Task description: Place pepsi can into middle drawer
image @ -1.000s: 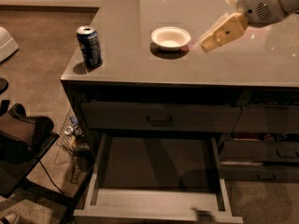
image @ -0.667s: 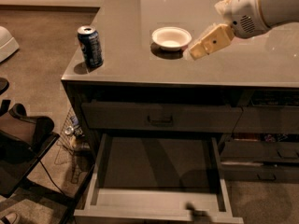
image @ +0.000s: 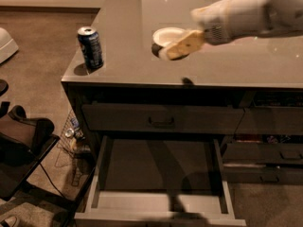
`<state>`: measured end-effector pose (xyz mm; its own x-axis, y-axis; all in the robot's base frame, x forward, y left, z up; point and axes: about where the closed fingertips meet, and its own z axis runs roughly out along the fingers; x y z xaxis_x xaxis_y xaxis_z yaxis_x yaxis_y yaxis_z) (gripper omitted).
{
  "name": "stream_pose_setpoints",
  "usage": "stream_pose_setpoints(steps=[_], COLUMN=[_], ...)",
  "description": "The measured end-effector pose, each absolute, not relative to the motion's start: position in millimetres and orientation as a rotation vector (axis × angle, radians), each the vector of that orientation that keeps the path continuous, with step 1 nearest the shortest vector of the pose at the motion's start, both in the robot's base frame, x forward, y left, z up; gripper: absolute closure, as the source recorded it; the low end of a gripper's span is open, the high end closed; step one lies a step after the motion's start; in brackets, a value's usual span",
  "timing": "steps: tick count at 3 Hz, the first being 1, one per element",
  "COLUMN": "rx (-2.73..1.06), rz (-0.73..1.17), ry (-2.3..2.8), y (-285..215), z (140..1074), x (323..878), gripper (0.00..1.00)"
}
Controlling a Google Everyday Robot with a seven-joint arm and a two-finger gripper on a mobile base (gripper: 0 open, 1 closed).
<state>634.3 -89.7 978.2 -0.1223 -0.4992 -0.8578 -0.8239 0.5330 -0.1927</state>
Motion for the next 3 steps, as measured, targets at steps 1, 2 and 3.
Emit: stream_pose_setpoints(steps=[1,2,3], rx=[-1.062,-1.038,-1.006], rz=[0.517,0.621,0.715], ry=[1.681,1.593,1.514], y=[-48.9,-8.9,21.7], z=[964.7,959.7,958.8], x=[675.4,698.6,702.9], gripper=[0.00,0.00,0.00])
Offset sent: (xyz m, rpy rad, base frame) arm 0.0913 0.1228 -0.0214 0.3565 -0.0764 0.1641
